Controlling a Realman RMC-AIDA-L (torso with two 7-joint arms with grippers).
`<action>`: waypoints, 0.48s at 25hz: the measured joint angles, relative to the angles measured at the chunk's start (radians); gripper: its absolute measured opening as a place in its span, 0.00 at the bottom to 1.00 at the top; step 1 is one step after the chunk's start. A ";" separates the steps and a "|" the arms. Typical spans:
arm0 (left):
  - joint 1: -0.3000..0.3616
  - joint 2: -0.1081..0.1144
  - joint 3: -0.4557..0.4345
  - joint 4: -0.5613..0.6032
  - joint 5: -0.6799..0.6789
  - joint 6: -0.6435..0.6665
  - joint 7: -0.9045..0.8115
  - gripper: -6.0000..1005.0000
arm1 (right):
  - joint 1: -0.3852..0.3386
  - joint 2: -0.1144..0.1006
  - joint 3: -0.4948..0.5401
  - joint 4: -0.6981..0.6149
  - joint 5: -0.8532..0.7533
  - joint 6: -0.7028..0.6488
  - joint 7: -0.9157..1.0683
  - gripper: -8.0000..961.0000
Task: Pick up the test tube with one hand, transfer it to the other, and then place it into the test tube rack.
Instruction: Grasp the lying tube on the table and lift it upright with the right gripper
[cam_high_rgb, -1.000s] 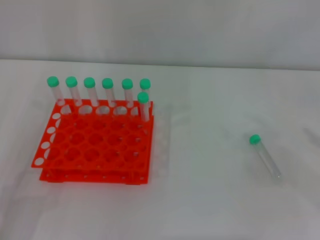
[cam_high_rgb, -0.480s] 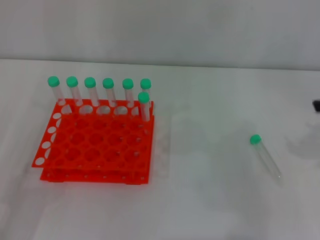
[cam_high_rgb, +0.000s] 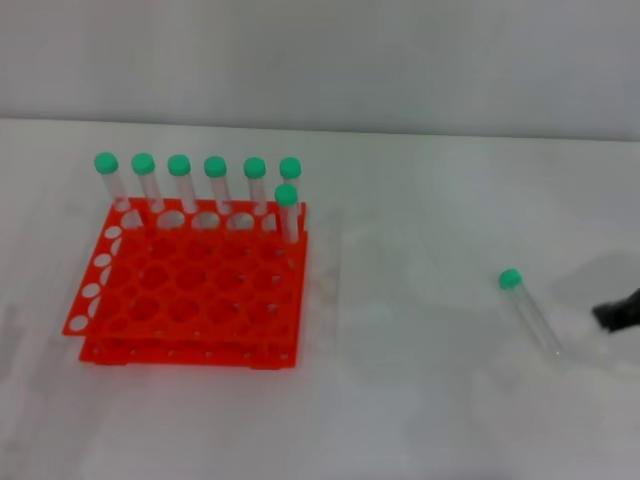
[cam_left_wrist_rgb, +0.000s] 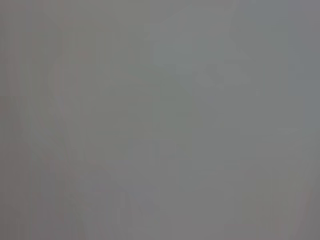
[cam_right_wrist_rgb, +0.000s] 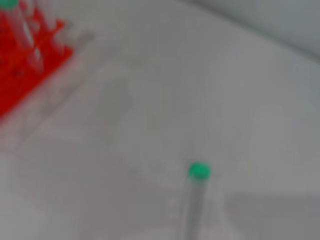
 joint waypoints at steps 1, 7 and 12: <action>0.000 0.000 0.000 0.000 0.002 -0.002 0.000 0.72 | 0.016 0.001 -0.018 0.040 -0.002 -0.009 0.008 0.82; -0.004 0.000 0.000 0.000 0.019 -0.014 0.000 0.72 | 0.087 0.003 -0.087 0.228 0.016 -0.102 0.030 0.82; -0.001 0.000 -0.001 -0.002 0.022 -0.017 0.000 0.72 | 0.123 0.004 -0.113 0.318 0.030 -0.151 0.031 0.82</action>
